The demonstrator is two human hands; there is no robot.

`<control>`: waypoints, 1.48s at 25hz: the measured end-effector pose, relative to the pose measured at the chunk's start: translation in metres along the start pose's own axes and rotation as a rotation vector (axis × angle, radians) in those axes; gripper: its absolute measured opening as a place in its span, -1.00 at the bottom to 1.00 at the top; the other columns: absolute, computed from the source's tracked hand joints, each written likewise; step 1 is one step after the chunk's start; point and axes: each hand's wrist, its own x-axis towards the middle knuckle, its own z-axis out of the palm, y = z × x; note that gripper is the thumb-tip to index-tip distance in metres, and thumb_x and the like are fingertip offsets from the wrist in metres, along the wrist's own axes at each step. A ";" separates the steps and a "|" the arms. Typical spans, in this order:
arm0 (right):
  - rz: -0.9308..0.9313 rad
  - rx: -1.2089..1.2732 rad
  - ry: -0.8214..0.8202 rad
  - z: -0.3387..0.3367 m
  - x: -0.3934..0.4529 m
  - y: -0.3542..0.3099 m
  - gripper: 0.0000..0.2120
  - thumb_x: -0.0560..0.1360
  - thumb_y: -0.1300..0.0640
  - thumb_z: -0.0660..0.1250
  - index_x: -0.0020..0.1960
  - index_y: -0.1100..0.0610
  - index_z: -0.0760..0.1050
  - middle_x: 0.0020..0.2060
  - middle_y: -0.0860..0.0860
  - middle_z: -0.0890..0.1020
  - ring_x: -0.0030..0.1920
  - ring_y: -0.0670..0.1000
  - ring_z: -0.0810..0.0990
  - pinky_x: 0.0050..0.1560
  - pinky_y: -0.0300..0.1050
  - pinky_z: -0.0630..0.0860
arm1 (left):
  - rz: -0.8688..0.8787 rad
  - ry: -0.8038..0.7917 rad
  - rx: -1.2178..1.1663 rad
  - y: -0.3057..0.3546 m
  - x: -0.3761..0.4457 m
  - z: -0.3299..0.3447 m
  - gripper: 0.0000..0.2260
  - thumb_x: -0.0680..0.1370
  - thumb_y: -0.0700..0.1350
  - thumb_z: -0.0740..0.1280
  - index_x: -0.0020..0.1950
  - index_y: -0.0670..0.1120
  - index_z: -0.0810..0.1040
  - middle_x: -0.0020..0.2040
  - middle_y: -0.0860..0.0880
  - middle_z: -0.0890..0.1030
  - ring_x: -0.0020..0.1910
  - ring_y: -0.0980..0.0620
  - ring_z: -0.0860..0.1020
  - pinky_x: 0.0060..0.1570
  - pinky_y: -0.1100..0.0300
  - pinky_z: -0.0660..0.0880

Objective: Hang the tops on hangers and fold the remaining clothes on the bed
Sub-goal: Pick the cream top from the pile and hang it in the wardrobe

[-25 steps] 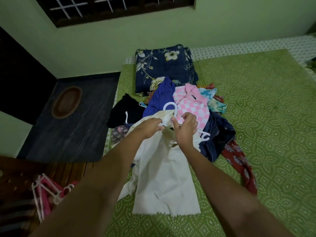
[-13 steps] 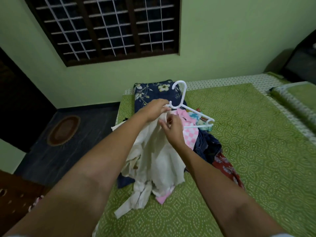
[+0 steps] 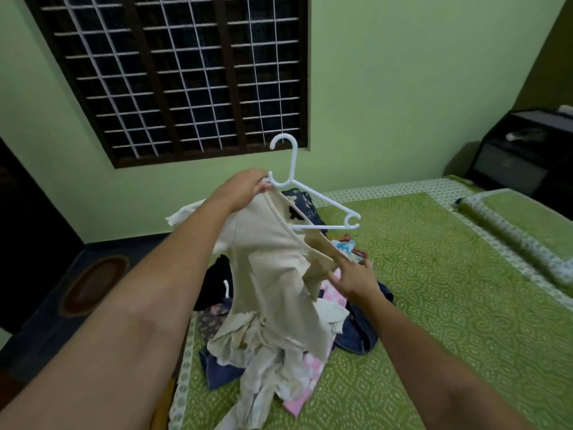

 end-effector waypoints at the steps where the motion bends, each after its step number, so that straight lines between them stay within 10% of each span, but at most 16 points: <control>1: 0.151 0.085 -0.033 -0.007 0.005 0.009 -0.62 0.61 -0.06 0.07 0.33 0.07 0.40 -0.02 0.14 0.64 -0.01 0.17 0.59 0.04 0.01 0.38 | -0.007 0.003 -0.032 -0.009 -0.006 0.003 -0.85 0.63 -0.01 0.19 0.01 -0.03 0.50 -0.03 0.00 0.54 -0.06 -0.02 0.49 -0.06 0.05 0.40; 9: 0.520 0.301 0.150 -0.074 0.026 0.000 -0.72 0.58 0.18 0.11 0.19 0.17 0.52 -0.21 0.11 0.58 -0.27 0.11 0.55 -0.42 -0.16 0.39 | -0.010 0.047 0.096 -0.008 -0.035 0.057 -0.85 0.63 -0.06 0.20 0.06 -0.10 0.50 -0.03 -0.07 0.55 -0.05 -0.08 0.52 -0.12 0.03 0.42; 14: 0.284 0.263 0.365 -0.086 -0.041 -0.033 -0.77 0.59 0.09 0.15 0.20 0.09 0.46 -0.24 0.05 0.60 -0.23 0.07 0.58 -0.14 -0.02 0.52 | 0.010 0.234 -0.112 0.036 -0.018 0.066 -0.83 0.63 -0.16 0.18 0.11 -0.18 0.52 0.00 -0.18 0.56 0.00 -0.17 0.51 -0.10 0.02 0.37; 17: 0.331 0.068 0.537 -0.123 -0.059 0.008 -0.71 0.62 0.12 0.14 0.32 0.04 0.40 0.21 0.01 0.52 0.22 0.05 0.46 0.25 0.00 0.28 | 0.159 0.172 -0.101 0.058 -0.011 0.060 -0.73 0.60 -0.29 0.16 0.27 -0.21 0.50 0.23 -0.20 0.55 0.21 -0.18 0.49 0.15 0.03 0.38; 20: 0.301 -0.118 0.248 -0.166 -0.076 0.057 -0.57 0.63 -0.02 0.11 0.48 -0.05 0.19 0.44 -0.05 0.29 0.44 0.04 0.18 0.39 0.09 0.04 | 0.321 0.125 -0.167 0.091 -0.002 0.053 -0.77 0.61 -0.25 0.18 0.22 -0.20 0.53 0.18 -0.18 0.57 0.17 -0.14 0.51 0.11 0.10 0.38; 27: 0.494 -0.195 0.311 -0.217 -0.166 0.090 -0.77 0.65 -0.04 0.06 0.00 0.12 0.32 -0.17 0.04 0.54 0.04 0.17 0.51 0.07 -0.02 0.15 | 0.593 0.012 -0.353 0.217 0.016 0.080 -0.88 0.62 -0.21 0.22 -0.04 -0.21 0.51 -0.14 -0.08 0.53 -0.07 -0.11 0.53 -0.17 0.19 0.27; 32: 0.670 -0.027 0.388 -0.256 -0.245 0.141 -0.78 0.63 -0.02 0.11 -0.07 0.12 0.30 0.02 0.09 0.61 -0.03 0.17 0.52 -0.09 0.08 0.39 | 0.725 -0.139 -0.444 0.344 0.018 0.126 -0.71 0.62 -0.08 0.24 0.25 -0.22 0.51 0.14 -0.21 0.58 0.13 -0.15 0.53 -0.04 0.21 0.30; 37: 0.887 0.204 0.534 -0.297 -0.367 0.209 -0.72 0.52 -0.11 0.09 -0.19 0.10 0.28 -0.13 -0.01 0.55 -0.11 0.05 0.47 -0.12 0.06 0.34 | 0.850 -0.268 -0.475 0.462 0.012 0.159 -0.77 0.63 -0.04 0.20 0.12 -0.19 0.49 -0.06 -0.14 0.56 -0.06 -0.09 0.51 -0.21 0.19 0.23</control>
